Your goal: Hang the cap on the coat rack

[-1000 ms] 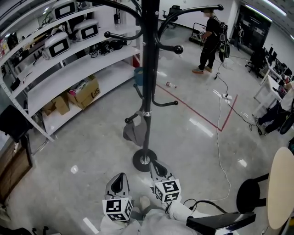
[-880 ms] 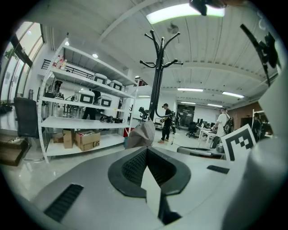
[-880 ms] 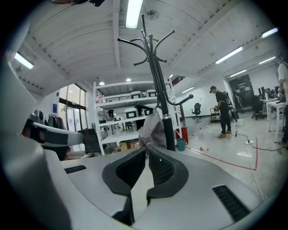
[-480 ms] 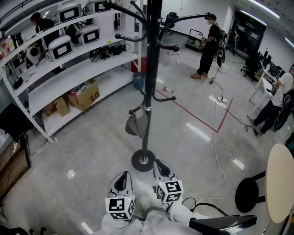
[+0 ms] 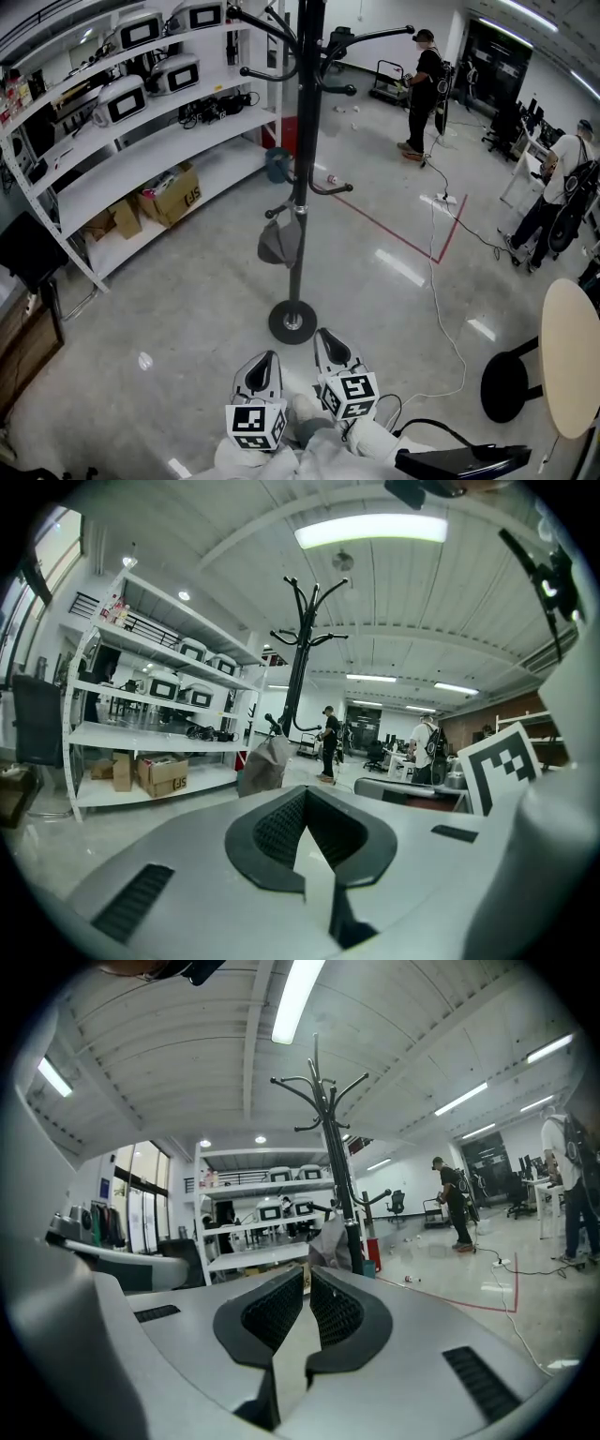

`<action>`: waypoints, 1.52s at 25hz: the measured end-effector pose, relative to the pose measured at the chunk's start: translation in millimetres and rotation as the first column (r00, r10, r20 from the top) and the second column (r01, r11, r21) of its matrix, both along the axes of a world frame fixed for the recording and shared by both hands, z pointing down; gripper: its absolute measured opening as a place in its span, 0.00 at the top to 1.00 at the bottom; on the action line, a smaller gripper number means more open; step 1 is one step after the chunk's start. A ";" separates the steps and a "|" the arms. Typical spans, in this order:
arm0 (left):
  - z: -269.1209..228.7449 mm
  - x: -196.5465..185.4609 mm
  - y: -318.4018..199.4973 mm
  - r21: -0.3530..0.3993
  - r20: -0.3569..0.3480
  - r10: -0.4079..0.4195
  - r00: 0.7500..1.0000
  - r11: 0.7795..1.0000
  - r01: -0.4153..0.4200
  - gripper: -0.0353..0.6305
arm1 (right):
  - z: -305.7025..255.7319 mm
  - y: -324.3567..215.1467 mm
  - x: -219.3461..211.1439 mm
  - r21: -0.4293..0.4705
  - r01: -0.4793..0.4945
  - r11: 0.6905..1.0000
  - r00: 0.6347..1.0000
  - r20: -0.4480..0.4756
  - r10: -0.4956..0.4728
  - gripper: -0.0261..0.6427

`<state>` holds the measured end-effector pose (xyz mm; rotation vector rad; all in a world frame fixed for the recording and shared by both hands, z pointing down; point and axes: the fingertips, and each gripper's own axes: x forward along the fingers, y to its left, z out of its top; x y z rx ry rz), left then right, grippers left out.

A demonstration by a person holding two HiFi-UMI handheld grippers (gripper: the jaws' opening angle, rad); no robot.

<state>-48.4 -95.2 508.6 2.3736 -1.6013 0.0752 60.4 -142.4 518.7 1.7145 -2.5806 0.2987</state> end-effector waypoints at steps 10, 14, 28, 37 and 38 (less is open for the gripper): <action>-6.6 29.0 -32.1 0.024 0.008 -0.017 1.000 1.000 0.017 0.94 | -23.6 -12.8 2.1 0.061 0.094 0.994 0.996 -0.011 -0.094 0.91; -21.4 41.3 -48.4 0.059 0.015 -0.037 0.999 0.998 0.036 0.94 | -36.8 -18.2 5.9 0.085 0.126 0.988 0.992 -0.037 -0.123 0.91; -28.3 33.3 -38.2 0.086 0.035 -0.090 0.995 0.993 0.087 0.94 | -44.2 -10.4 6.2 0.138 0.130 0.982 0.981 -0.160 -0.107 0.94; -27.0 38.1 -27.0 0.084 0.035 -0.070 0.997 0.994 0.066 0.94 | -41.7 0.9 7.6 0.133 0.117 0.984 0.981 -0.170 -0.094 0.94; -26.5 38.6 -25.7 0.083 0.034 -0.066 0.997 0.995 0.063 0.94 | -41.6 2.3 7.7 0.133 0.115 0.984 0.981 -0.170 -0.091 0.94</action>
